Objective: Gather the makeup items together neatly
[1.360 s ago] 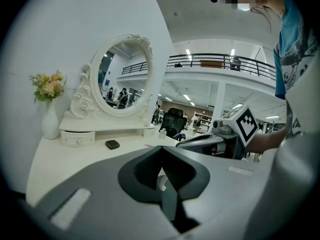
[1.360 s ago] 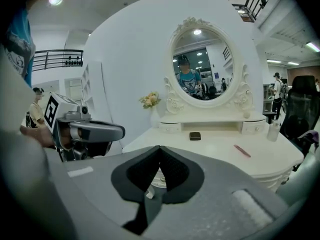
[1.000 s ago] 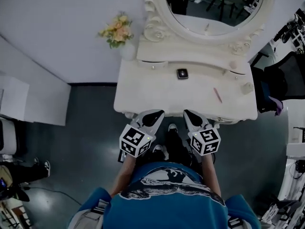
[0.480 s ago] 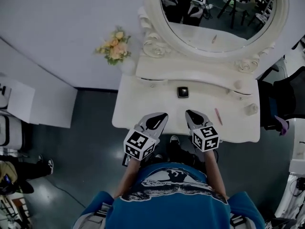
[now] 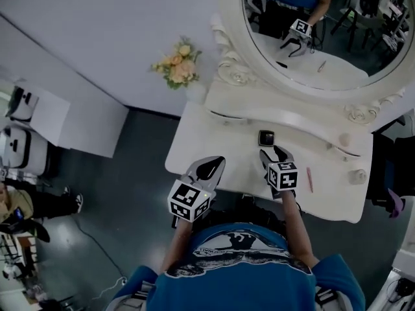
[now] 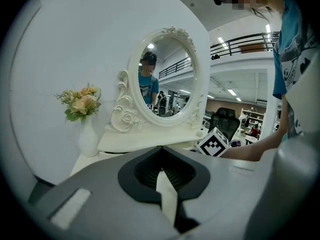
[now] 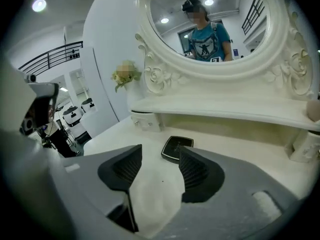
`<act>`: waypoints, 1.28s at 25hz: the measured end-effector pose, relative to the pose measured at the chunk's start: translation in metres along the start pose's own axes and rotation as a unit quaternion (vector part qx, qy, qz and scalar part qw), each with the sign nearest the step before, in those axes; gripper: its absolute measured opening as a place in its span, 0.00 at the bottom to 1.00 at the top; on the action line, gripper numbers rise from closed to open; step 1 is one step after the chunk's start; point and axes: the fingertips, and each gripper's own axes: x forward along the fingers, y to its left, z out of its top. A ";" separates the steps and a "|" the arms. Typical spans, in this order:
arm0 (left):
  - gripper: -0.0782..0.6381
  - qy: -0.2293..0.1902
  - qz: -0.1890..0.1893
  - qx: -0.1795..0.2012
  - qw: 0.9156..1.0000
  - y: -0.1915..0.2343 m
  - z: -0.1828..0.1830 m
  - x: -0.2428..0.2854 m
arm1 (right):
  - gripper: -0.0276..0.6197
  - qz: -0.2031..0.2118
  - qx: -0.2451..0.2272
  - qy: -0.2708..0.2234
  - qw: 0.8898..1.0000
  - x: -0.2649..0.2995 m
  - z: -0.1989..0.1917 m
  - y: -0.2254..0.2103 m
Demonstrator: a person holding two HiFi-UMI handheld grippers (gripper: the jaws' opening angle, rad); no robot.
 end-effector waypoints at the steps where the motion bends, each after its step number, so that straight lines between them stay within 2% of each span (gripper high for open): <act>1: 0.13 0.002 0.009 -0.002 1.000 0.003 -0.001 -0.001 | 0.42 -0.003 0.002 0.012 1.000 0.009 -0.003 -0.004; 6: 0.13 0.017 0.033 -0.011 0.999 0.009 -0.009 -0.005 | 0.54 -0.028 0.003 0.047 0.999 0.049 -0.003 -0.021; 11: 0.13 0.020 0.039 -0.019 0.999 0.011 -0.016 -0.006 | 0.56 -0.053 0.014 0.067 0.996 0.076 -0.006 -0.034; 14: 0.13 0.022 0.036 -0.022 0.999 0.016 -0.017 -0.008 | 0.55 -0.073 0.009 0.059 0.996 0.079 -0.012 -0.036; 22: 0.13 0.017 -0.006 -0.014 1.000 0.036 -0.006 -0.006 | 0.55 -0.080 0.009 0.056 0.995 0.079 -0.013 -0.037; 27: 0.13 0.014 -0.034 -0.003 0.999 0.046 0.002 -0.006 | 0.54 -0.083 0.033 0.058 0.994 0.073 -0.015 -0.033; 32: 0.13 0.015 -0.059 -0.001 0.998 0.054 0.002 -0.004 | 0.54 -0.083 0.067 0.068 0.992 0.063 -0.030 -0.006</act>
